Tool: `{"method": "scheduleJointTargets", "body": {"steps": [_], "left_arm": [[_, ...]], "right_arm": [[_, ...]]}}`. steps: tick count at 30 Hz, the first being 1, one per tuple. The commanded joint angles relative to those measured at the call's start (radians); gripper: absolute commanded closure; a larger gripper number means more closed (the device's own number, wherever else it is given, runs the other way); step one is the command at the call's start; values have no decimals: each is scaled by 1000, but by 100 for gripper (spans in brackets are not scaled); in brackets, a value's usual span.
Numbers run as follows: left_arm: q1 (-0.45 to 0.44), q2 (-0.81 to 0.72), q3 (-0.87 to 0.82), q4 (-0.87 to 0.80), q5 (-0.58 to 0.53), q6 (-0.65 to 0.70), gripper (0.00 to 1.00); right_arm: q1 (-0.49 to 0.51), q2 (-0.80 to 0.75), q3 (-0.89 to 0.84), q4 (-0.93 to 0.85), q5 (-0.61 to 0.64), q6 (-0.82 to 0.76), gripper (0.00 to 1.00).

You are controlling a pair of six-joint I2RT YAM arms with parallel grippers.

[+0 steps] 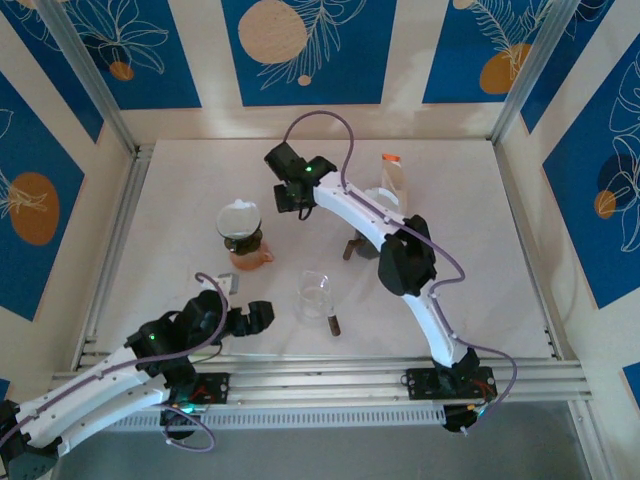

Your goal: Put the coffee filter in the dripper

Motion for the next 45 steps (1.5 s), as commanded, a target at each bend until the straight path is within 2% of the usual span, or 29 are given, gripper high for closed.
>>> {"method": "scheduleJointTargets", "body": {"steps": [1,9,19,23,28,36,45], "left_arm": [[-4,-12,-14,-27,-7,-11,0],[-4,-18,-20,-33,-18,-12,0],[-3,-26,-20,-40,-25,-16,0],[-3,-29,-15,-46,-28,-14,0],[-3,-35,-10,-55,-29,-14,0],[-3,-51,3,-76,-35,-11,0],[-3,-57,22,-101,-33,-6,0]], "right_arm": [[-11,57,68,-41,-22,-17,51],[-17,134,112,-65,-14,-30,58],[-19,133,121,-75,22,-47,88],[-14,105,120,-61,28,-68,95],[-4,36,114,-41,32,-84,100],[40,-130,44,-40,75,-102,100],[105,-463,-245,-79,117,-52,100]]}}
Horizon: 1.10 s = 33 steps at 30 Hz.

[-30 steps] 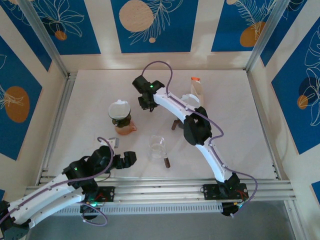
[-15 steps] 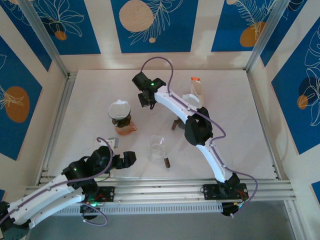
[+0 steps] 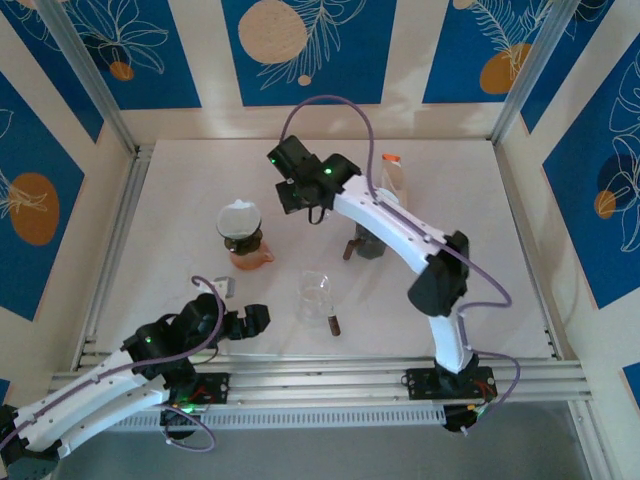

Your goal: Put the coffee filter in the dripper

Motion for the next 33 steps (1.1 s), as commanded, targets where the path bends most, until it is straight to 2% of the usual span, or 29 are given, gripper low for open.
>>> {"method": "scheduleJointTargets", "body": {"steps": [1,8,13,24,33], "left_arm": [[-3,-11,33,-32,-14,-6,0],[-3,-10,62,-57,-19,2,0],[-2,-10,137,-126,-67,49,0],[-3,-40,267,-281,-189,114,0],[-3,-121,288,-363,-284,94,0]], "right_arm": [[26,-134,-85,-52,32,34,100],[147,-255,-158,-298,38,54,100],[260,-245,-164,-427,61,83,100],[422,-95,-102,-541,164,102,100],[447,-40,-77,-511,174,74,100]]}}
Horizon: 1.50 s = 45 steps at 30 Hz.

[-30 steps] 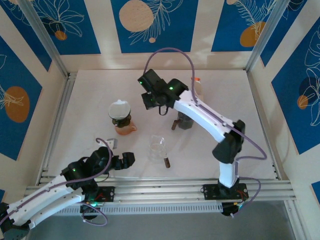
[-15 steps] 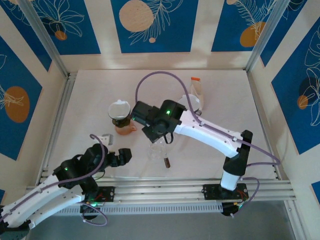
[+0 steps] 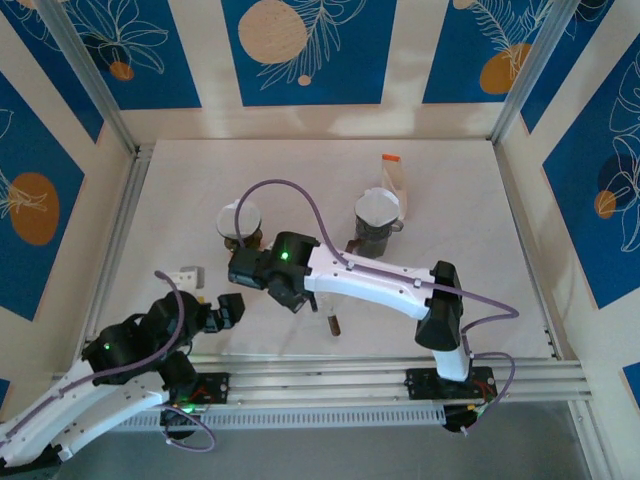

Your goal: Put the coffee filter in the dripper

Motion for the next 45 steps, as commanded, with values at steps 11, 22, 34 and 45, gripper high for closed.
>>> {"method": "scheduleJointTargets", "body": {"steps": [11,22,34,45], "left_arm": [[-3,-34,12,-45,-44,-5,0],[-3,-34,10,-47,-39,-9,0],[-3,-30,7,-41,-31,-14,0],[-3,-24,-23,-7,-1,-34,0]], "right_arm": [[3,17,9,40,12,-17,100],[8,27,-43,65,7,-8,99],[18,-31,-78,130,-6,9,45],[18,-222,-154,252,101,54,37]]}}
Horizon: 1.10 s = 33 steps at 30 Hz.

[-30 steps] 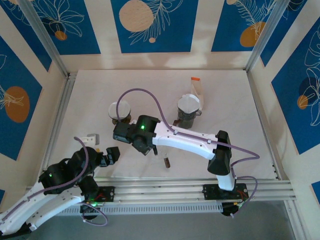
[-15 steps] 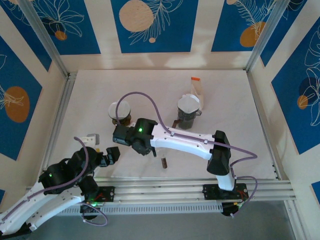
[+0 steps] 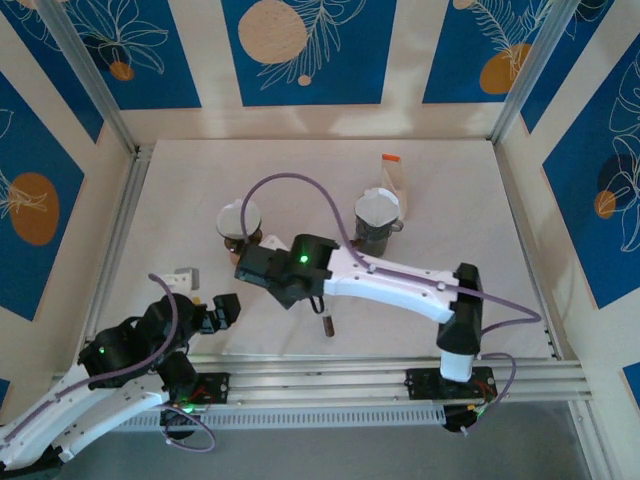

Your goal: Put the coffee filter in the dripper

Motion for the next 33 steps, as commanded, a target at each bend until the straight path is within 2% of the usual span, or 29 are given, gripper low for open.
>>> {"method": "scheduleJointTargets", "body": {"steps": [1,5,9,14,17,20,25,33], "left_arm": [[-3,6,-24,25,22,-26,0],[-3,18,-62,66,55,-44,0],[-3,38,-84,99,77,-55,0],[-3,59,-100,115,85,-71,0],[-3,67,-111,129,94,-82,0],[-3,80,-116,139,100,-90,0],[-3,111,-113,144,111,-98,0],[-3,135,-121,156,117,-119,0]], "right_arm": [[3,-111,-39,63,89,37,37],[-67,-240,-128,126,117,65,38],[-232,-373,-252,199,70,97,44],[-551,-552,-466,382,-80,115,55],[-734,-579,-545,458,-174,125,59],[-873,-531,-571,514,-270,114,60],[-1024,-390,-557,590,-338,86,60],[-1126,-145,-439,657,-352,12,56]]}}
